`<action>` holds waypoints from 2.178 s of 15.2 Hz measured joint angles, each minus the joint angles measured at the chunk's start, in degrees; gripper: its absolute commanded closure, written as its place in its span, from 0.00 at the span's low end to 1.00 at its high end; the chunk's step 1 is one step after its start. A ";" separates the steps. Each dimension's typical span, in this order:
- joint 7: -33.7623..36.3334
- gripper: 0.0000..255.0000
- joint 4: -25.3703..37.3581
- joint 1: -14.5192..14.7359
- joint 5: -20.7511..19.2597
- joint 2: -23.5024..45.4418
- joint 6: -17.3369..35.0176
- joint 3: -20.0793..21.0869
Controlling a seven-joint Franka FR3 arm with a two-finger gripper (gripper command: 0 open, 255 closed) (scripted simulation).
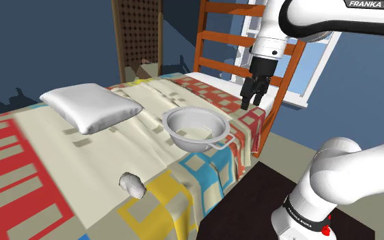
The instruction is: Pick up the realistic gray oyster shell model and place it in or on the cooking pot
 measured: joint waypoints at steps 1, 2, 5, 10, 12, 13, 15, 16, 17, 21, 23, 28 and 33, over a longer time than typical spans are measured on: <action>0.00 0.00 0.00 0.00 0.00 0.00 0.00 0.00; 0.62 0.00 -0.26 0.21 0.35 0.34 0.68 0.70; 3.41 0.00 -1.28 1.09 1.76 2.59 4.28 3.94; 9.62 0.00 -1.77 2.85 4.29 8.06 11.00 10.78; 12.09 0.00 -1.17 3.27 4.81 11.25 13.82 13.47; 13.32 0.00 -1.23 3.51 5.05 12.44 15.17 14.76; 15.84 0.00 -0.06 3.65 5.05 16.21 17.95 17.38; 17.17 0.00 0.18 3.76 5.02 17.75 19.31 18.68; 18.71 0.00 1.10 3.81 4.82 19.80 20.54 20.12; 25.06 0.00 4.66 3.62 2.69 28.51 25.60 25.48; 28.09 0.00 6.37 3.35 0.83 32.62 27.64 27.58; 37.99 0.00 12.90 3.65 -6.49 44.58 31.06 32.49; 48.10 0.00 21.20 6.49 -16.41 57.86 32.20 33.89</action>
